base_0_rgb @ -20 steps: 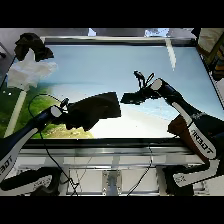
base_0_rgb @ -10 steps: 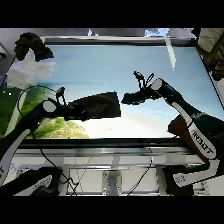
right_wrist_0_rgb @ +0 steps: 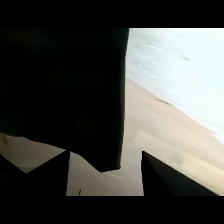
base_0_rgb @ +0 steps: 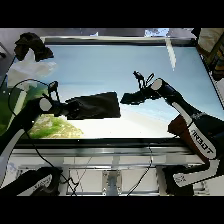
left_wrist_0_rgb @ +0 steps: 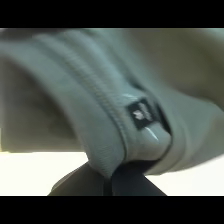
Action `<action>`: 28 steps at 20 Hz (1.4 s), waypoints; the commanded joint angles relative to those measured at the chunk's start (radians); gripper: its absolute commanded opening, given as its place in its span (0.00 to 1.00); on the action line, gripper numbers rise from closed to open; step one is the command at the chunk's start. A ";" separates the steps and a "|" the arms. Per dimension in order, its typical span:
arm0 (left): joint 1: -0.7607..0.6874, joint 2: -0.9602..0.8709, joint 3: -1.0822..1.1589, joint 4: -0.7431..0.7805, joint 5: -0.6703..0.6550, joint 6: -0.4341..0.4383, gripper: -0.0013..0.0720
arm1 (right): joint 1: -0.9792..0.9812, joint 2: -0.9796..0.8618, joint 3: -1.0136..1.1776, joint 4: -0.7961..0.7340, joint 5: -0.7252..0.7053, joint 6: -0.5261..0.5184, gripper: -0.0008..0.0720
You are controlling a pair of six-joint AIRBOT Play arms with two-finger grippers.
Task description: Fold the shirts.
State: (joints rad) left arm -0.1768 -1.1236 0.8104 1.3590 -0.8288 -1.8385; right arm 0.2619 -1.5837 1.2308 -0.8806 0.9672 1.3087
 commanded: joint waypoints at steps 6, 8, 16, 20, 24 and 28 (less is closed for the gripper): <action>0.003 0.002 0.077 0.341 0.054 -0.155 0.10 | 0.000 0.000 0.000 0.003 -0.004 0.000 0.73; 0.003 0.001 0.078 0.340 0.064 -0.155 0.92 | 0.000 0.000 0.000 0.023 -0.004 -0.001 0.73; 0.003 0.002 0.095 0.338 0.033 -0.206 0.98 | 0.010 -0.001 0.000 0.196 -0.093 -0.108 0.73; 0.002 0.002 0.151 0.332 0.036 -0.211 0.98 | 0.023 -0.068 0.000 0.269 -0.142 -0.106 0.73; 0.002 0.002 0.220 0.331 0.036 -0.211 0.98 | 0.044 -0.181 0.000 0.507 -0.128 -0.219 0.81; 0.002 0.002 0.321 0.331 0.035 -0.207 0.98 | 0.055 -0.248 0.002 0.592 -0.129 -0.265 0.81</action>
State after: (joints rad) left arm -0.1749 -1.1229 1.0668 1.6905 -0.7940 -2.0472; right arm 0.3092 -1.7840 1.2320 -0.3824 0.8326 1.0866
